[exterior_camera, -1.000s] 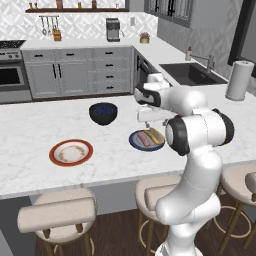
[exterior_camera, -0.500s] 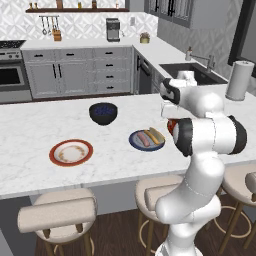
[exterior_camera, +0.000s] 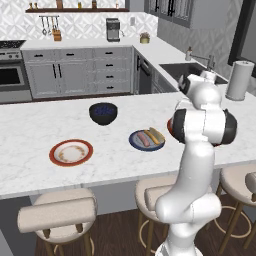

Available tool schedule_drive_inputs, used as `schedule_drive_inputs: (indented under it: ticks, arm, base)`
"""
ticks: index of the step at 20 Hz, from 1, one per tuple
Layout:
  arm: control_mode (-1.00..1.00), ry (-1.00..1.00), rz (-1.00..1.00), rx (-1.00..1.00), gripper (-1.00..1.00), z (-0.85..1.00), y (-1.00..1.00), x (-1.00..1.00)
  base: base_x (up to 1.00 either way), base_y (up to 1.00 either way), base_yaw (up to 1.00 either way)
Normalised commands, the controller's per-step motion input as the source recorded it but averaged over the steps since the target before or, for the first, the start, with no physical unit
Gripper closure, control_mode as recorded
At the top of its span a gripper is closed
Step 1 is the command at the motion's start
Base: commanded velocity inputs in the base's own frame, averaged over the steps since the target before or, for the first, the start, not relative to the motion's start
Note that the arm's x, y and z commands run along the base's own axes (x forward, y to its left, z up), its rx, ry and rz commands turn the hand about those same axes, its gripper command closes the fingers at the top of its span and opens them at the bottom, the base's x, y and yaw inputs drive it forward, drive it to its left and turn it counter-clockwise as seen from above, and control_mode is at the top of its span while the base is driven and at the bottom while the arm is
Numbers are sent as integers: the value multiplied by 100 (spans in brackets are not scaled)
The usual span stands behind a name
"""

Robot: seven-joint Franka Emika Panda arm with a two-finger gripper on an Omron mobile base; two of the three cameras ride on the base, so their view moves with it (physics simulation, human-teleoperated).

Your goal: Place one bun and one sausage from the bowl on each plate.

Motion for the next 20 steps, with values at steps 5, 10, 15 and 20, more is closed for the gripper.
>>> schedule_drive_inputs:
  ticks: [5,10,15,20]
  arm:
    - [-100,0,-1,9,-100,-30,-27,36]
    - [-100,0,0,0,-100,-52,-42,34]
    - [-100,0,3,0,-100,-46,-6,21]
    - [-100,0,0,0,-100,-26,0,7]
  base:
    - [0,0,0]
    - [0,0,0]
    - [0,0,0]
    - [0,0,0]
